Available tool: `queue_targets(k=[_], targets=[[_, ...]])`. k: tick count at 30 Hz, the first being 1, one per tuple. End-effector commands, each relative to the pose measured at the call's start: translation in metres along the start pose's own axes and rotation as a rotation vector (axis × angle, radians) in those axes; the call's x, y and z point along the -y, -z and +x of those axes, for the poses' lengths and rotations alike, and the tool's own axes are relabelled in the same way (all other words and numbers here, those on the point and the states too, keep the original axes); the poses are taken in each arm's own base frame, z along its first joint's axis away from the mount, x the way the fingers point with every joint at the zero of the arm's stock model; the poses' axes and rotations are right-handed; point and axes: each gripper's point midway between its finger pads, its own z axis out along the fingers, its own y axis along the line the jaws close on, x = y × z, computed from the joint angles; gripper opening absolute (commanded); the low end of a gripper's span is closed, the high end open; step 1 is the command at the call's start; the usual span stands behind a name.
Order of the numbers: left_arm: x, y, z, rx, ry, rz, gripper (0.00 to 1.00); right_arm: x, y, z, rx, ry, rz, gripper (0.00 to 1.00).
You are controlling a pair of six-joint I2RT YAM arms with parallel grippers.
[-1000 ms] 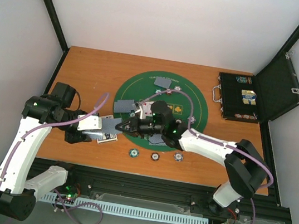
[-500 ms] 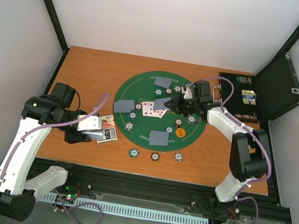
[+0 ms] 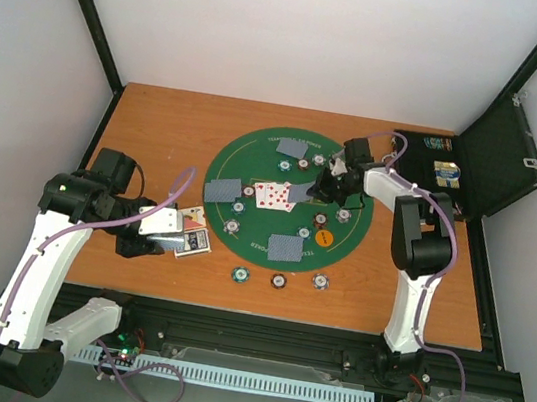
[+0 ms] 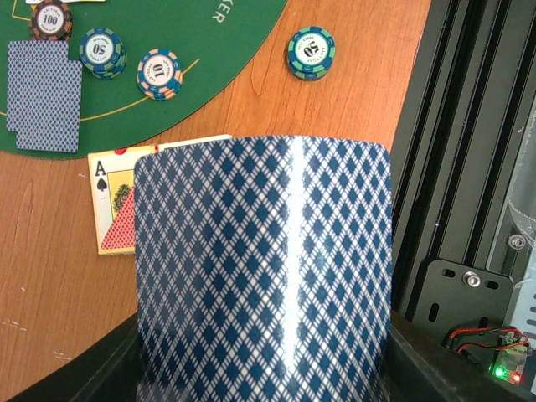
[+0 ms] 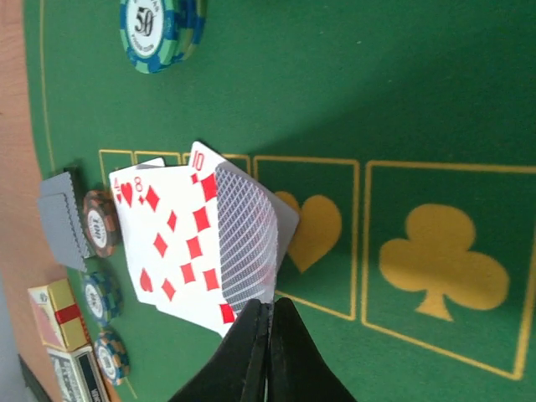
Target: Distribute texas hold em gaming equipment
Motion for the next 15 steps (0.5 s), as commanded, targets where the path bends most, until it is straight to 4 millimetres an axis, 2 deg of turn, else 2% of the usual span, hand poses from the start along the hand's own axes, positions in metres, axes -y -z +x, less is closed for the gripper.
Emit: queue_targets(k=[1, 3, 6, 8, 11, 13, 15], targets=[[0.000, 0.003, -0.003, 0.014, -0.022, -0.011, 0.06, 0.014, 0.003, -0.007, 0.000, 0.023, 0.096, 0.06], [0.000, 0.003, -0.004, 0.018, -0.021, -0.007, 0.05, 0.019, 0.007, -0.009, 0.006, 0.036, 0.136, 0.18], [0.001, 0.003, -0.004, 0.020, -0.021, -0.003, 0.06, 0.018, 0.023, -0.013, 0.043, 0.062, 0.193, 0.30], [0.001, 0.003, -0.004, 0.020, -0.020, -0.003, 0.06, 0.012, 0.034, -0.015, 0.065, 0.076, 0.202, 0.42], [0.001, 0.004, -0.005, 0.025, -0.019, -0.006, 0.06, 0.000, 0.050, -0.012, 0.100, 0.093, 0.212, 0.52], [0.001, 0.004, -0.006, 0.029, -0.015, -0.006, 0.06, -0.021, 0.061, -0.006, 0.126, 0.108, 0.164, 0.61], [0.001, 0.004, -0.007, 0.032, -0.010, -0.004, 0.05, -0.053, 0.070, 0.015, 0.131, 0.117, 0.037, 0.67]])
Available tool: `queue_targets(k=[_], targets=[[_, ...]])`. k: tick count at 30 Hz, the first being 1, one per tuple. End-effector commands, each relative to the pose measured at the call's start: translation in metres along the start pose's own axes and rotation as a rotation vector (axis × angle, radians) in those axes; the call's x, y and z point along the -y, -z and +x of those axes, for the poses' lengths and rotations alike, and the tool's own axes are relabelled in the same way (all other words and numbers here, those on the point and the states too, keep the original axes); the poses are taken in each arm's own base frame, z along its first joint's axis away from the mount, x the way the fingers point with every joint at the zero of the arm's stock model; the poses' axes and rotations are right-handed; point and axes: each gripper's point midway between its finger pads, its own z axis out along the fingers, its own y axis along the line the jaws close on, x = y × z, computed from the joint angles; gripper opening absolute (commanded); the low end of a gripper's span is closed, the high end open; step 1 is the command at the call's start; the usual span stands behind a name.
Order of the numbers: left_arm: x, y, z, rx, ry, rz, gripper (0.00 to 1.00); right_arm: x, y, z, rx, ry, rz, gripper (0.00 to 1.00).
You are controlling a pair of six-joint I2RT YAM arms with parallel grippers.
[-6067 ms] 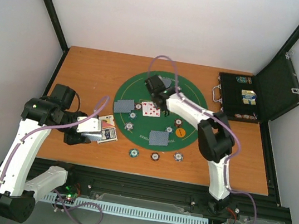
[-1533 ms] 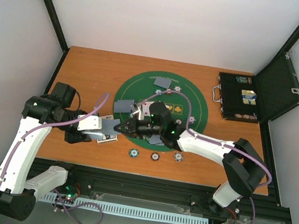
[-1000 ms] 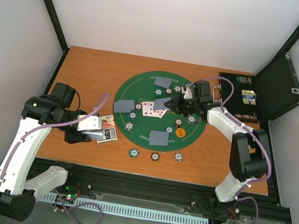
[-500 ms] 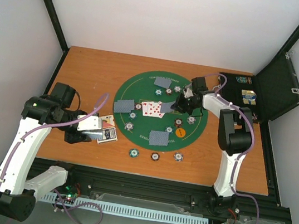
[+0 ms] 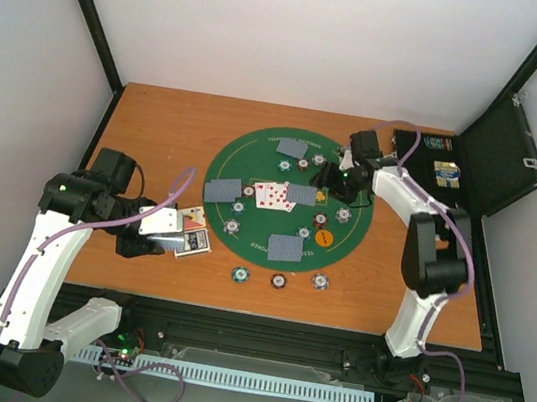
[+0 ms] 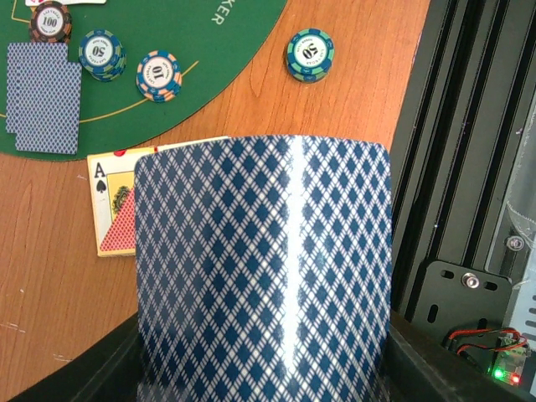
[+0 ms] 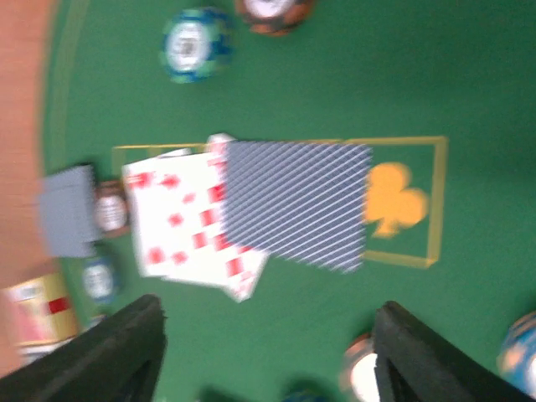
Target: Distribute texas hold em gaming equipment
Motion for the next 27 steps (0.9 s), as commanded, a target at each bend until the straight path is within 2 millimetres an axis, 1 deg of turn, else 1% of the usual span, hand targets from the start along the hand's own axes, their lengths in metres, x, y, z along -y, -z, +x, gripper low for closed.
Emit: queue_targets(k=[1, 2, 3, 5, 7, 9, 11, 12, 15, 17, 23, 27], targets=[[0.000, 0.004, -0.007, 0.030, -0.010, -0.003, 0.06, -0.067, 0.045, 0.024, 0.063, 0.024, -0.224, 0.71], [0.000, 0.004, -0.007, 0.032, -0.008, -0.004, 0.06, -0.087, 0.050, 0.038, 0.049, 0.019, -0.322, 0.74], [0.000, 0.003, -0.007, 0.034, -0.008, -0.003, 0.06, -0.113, 0.057, 0.050, 0.038, 0.020, -0.435, 0.76], [0.000, 0.003, -0.008, 0.037, -0.005, -0.004, 0.06, -0.148, 0.063, 0.081, 0.004, 0.055, -0.536, 0.80], [-0.001, 0.003, -0.008, 0.040, -0.006, -0.005, 0.06, -0.188, 0.071, 0.117, -0.036, 0.102, -0.633, 0.85], [-0.001, 0.003, -0.008, 0.040, -0.007, -0.003, 0.06, -0.223, 0.079, 0.151, -0.088, 0.135, -0.732, 0.87], [-0.001, 0.003, -0.009, 0.040, -0.005, 0.002, 0.06, -0.254, 0.093, 0.179, -0.114, 0.156, -0.839, 0.88], [-0.001, 0.003, -0.009, 0.041, -0.005, 0.003, 0.06, -0.266, 0.099, 0.192, -0.126, 0.160, -0.887, 0.88], [-0.001, 0.003, -0.009, 0.043, -0.006, 0.001, 0.06, -0.293, 0.107, 0.225, -0.165, 0.193, -0.949, 0.89], [-0.002, 0.004, -0.010, 0.047, -0.009, -0.003, 0.06, -0.305, 0.107, 0.239, -0.186, 0.211, -0.961, 0.89], [-0.001, 0.009, -0.015, 0.063, -0.012, -0.003, 0.06, -0.324, 0.093, 0.266, -0.258, 0.218, -0.982, 0.87], [-0.001, 0.010, -0.016, 0.066, -0.017, -0.008, 0.06, -0.334, 0.089, 0.274, -0.287, 0.223, -1.003, 0.85]])
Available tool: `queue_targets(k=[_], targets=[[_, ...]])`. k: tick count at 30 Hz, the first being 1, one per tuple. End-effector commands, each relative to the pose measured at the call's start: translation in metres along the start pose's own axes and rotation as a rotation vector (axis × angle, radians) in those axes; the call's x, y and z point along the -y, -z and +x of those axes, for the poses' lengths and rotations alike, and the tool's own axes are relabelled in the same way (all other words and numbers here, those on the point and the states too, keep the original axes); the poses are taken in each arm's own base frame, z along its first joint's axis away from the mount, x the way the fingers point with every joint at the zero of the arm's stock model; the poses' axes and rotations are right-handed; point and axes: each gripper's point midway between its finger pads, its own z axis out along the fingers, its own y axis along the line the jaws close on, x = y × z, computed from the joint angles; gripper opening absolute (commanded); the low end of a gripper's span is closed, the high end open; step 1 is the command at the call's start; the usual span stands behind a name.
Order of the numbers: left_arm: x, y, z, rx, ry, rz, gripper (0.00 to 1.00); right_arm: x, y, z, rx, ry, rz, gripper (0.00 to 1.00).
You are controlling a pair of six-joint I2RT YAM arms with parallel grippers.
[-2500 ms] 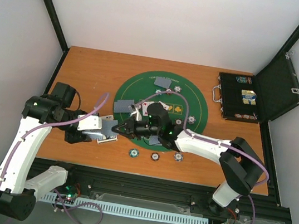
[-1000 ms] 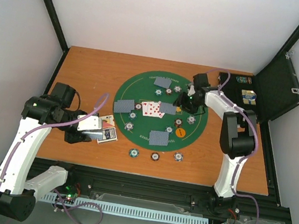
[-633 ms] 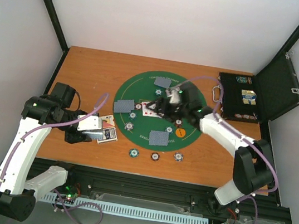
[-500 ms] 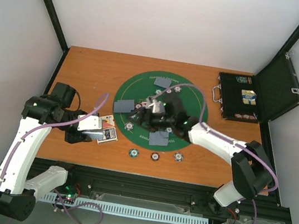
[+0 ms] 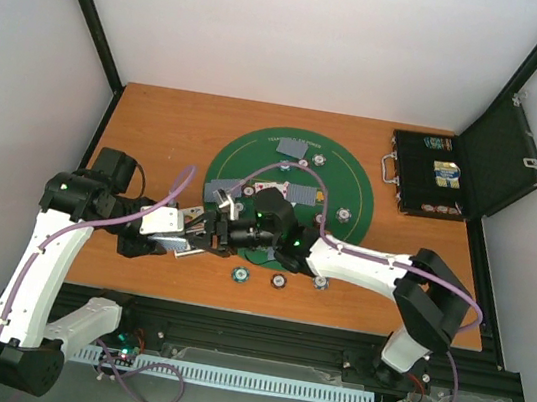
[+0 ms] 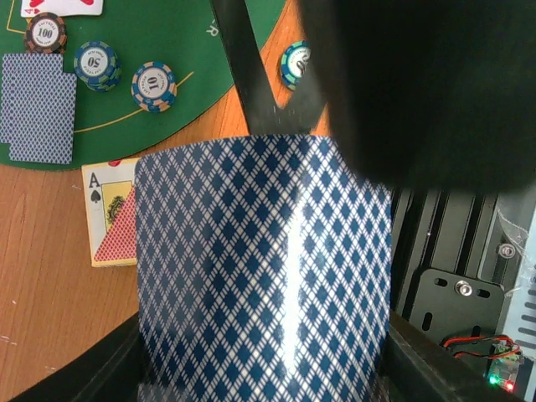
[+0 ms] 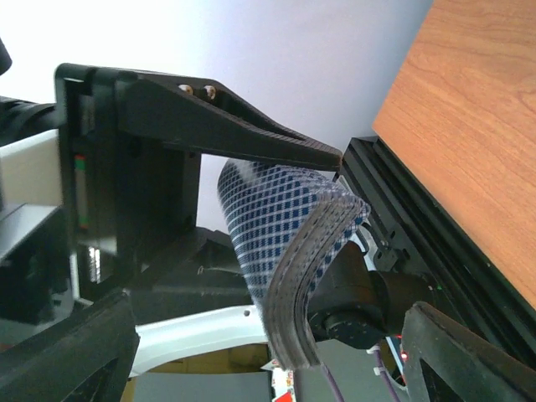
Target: Distribute texas hold em gaming equipment
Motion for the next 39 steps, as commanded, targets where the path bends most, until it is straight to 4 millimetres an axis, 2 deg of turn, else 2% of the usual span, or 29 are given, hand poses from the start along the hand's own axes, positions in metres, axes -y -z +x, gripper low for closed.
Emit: queue_targets(k=[1, 11, 15, 20, 25, 29, 34, 39], targets=[[-0.002, 0.012, -0.012, 0.045, -0.021, -0.025, 0.06, -0.017, -0.015, -0.002, -0.003, 0.012, -0.065, 0.85], [-0.003, 0.011, -0.012, 0.042, -0.024, -0.024, 0.06, -0.020, -0.038, 0.001, -0.043, -0.004, -0.104, 0.80], [-0.003, 0.012, -0.013, 0.047, -0.025, -0.025, 0.06, -0.012, -0.047, 0.001, -0.056, -0.031, -0.103, 0.77], [-0.003, 0.013, -0.012, 0.039, -0.029, -0.033, 0.06, 0.004, -0.048, 0.006, -0.064, -0.051, -0.076, 0.70], [-0.003, 0.015, -0.014, 0.049, -0.029, -0.034, 0.06, 0.029, -0.040, 0.007, -0.056, -0.089, -0.033, 0.63], [-0.002, 0.016, -0.015, 0.054, -0.027, -0.029, 0.06, 0.049, -0.025, 0.001, -0.024, -0.115, 0.005, 0.57], [-0.001, 0.017, -0.014, 0.050, -0.031, -0.032, 0.06, 0.060, -0.014, -0.004, -0.004, -0.120, 0.041, 0.48], [-0.001, 0.017, -0.014, 0.048, -0.027, -0.031, 0.06, 0.064, -0.005, -0.006, 0.007, -0.113, 0.073, 0.41]])
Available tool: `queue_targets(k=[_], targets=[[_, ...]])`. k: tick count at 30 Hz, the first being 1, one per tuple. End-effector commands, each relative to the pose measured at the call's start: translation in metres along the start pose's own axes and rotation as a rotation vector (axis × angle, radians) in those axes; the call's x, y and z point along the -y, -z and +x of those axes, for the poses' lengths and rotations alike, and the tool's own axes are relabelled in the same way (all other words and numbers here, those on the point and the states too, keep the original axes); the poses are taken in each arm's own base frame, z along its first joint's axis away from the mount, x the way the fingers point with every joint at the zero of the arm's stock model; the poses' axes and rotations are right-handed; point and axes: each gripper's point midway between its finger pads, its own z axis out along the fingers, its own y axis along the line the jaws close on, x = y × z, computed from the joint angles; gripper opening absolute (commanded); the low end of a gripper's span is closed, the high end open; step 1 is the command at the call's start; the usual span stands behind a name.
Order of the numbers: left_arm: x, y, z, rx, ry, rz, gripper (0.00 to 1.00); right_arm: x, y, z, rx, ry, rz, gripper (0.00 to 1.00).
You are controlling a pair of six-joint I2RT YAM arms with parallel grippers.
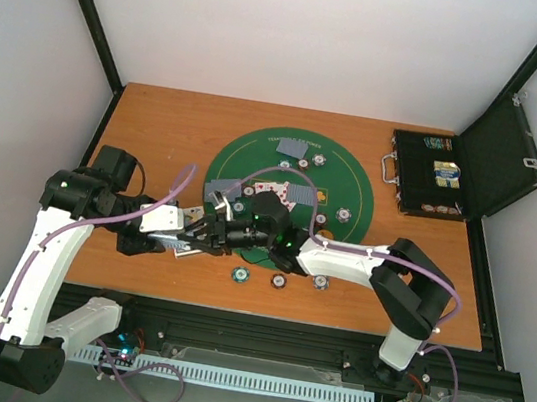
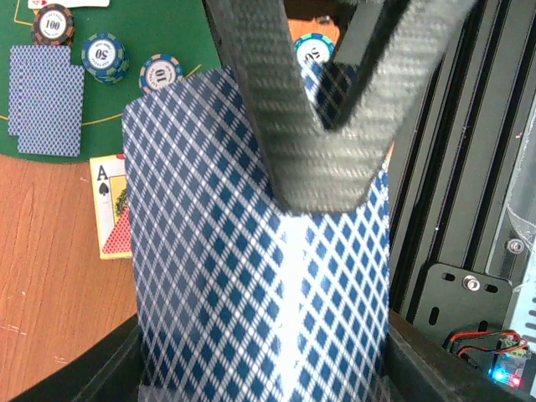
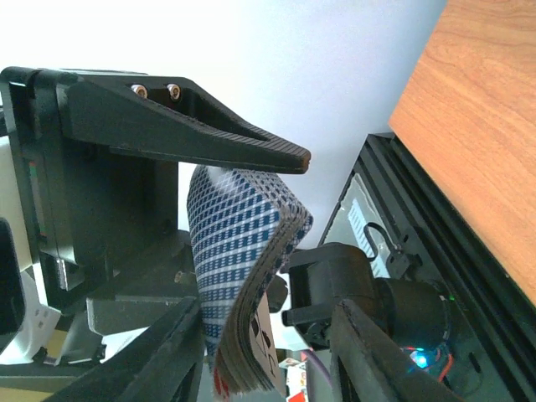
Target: Distribute texas hold em gaming equipment
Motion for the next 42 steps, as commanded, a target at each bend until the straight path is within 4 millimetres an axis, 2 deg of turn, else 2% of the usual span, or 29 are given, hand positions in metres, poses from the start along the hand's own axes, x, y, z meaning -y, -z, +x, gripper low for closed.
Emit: queue_targets(k=[1, 4, 9, 14, 16, 19, 21, 22, 26, 27, 28, 31, 33, 35, 38, 42], targets=[[0.003, 0.015, -0.013, 0.056, -0.025, -0.022, 0.06, 0.043, 0.016, -0.004, 0.041, -0.074, 0.144, 0.39], [0.003, 0.014, -0.012, 0.054, -0.027, -0.024, 0.06, 0.042, 0.024, -0.004, 0.053, -0.075, 0.149, 0.32], [0.002, 0.013, -0.013, 0.057, -0.023, -0.019, 0.06, 0.025, 0.035, -0.009, 0.088, -0.051, 0.138, 0.05], [0.002, 0.010, -0.011, 0.048, -0.023, -0.017, 0.06, 0.004, 0.053, -0.019, 0.129, -0.017, 0.127, 0.03], [0.002, 0.009, -0.009, 0.043, -0.023, -0.019, 0.06, 0.003, 0.070, -0.028, 0.159, 0.000, 0.152, 0.03], [0.002, 0.007, -0.005, 0.030, -0.026, -0.024, 0.06, 0.012, 0.112, -0.052, 0.233, 0.020, 0.233, 0.03], [0.002, 0.004, -0.003, 0.025, -0.025, -0.023, 0.06, 0.029, 0.147, -0.069, 0.280, 0.013, 0.317, 0.03], [0.002, 0.003, -0.003, 0.023, -0.025, -0.024, 0.06, 0.040, 0.171, -0.084, 0.324, 0.001, 0.365, 0.03], [-0.003, -0.002, -0.002, 0.017, 0.003, -0.025, 0.06, 0.098, 0.242, -0.119, 0.387, -0.046, 0.592, 0.03], [-0.004, -0.003, -0.002, 0.019, 0.010, -0.023, 0.06, 0.118, 0.256, -0.122, 0.392, -0.091, 0.646, 0.03], [-0.005, -0.005, -0.002, 0.018, 0.017, -0.020, 0.06, 0.127, 0.270, -0.135, 0.400, -0.077, 0.690, 0.03], [-0.007, -0.012, 0.003, 0.000, 0.031, -0.015, 0.06, 0.167, 0.302, -0.153, 0.404, -0.132, 0.793, 0.03], [-0.011, -0.020, 0.009, -0.020, 0.035, -0.021, 0.05, 0.188, 0.313, -0.162, 0.400, -0.164, 0.813, 0.03], [-0.014, -0.030, 0.016, -0.047, 0.044, -0.019, 0.05, 0.205, 0.314, -0.167, 0.383, -0.189, 0.826, 0.03], [-0.023, -0.044, 0.026, -0.092, 0.063, -0.022, 0.04, 0.225, 0.323, -0.174, 0.376, -0.222, 0.838, 0.03], [-0.036, -0.058, 0.039, -0.129, 0.100, -0.012, 0.03, 0.247, 0.326, -0.173, 0.350, -0.252, 0.876, 0.03]])
